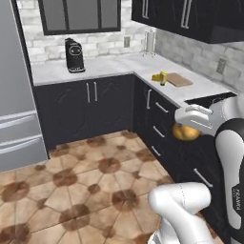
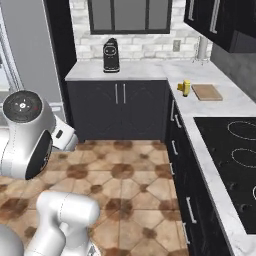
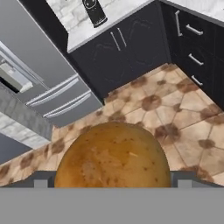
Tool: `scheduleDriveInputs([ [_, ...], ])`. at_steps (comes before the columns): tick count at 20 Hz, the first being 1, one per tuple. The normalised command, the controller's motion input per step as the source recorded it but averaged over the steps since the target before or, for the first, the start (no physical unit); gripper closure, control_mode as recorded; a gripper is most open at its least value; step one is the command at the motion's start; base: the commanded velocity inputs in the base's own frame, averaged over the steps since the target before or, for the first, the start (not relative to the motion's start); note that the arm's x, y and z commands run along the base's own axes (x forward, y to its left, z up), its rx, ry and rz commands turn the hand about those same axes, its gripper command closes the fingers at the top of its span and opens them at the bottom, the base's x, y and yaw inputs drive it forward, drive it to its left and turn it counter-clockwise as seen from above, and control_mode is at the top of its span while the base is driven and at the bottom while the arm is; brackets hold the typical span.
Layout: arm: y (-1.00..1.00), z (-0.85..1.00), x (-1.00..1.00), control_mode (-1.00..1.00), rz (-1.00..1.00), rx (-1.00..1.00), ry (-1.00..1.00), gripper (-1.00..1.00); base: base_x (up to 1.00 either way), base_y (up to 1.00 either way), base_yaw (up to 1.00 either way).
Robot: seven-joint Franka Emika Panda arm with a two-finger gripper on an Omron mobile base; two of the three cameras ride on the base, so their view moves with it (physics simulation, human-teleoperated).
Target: Retrieve the reheated potato from the microwave, then place the potato, cheese, and condiment on the cutting board.
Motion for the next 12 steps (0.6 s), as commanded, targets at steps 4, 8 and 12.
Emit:
scheduleDriveInputs([
  [4, 0.00, 0.00, 0.00, 1.00, 0.00, 0.00, 0.00, 1.00, 0.91, -0.21, 0.00],
  [8, 0.00, 0.00, 0.00, 1.00, 0.00, 0.00, 0.00, 1.00, 0.90, -0.19, 0.00],
  [12, 0.00, 0.00, 0.00, 1.00, 0.00, 0.00, 0.00, 1.00, 0.91, -0.14, 0.00],
])
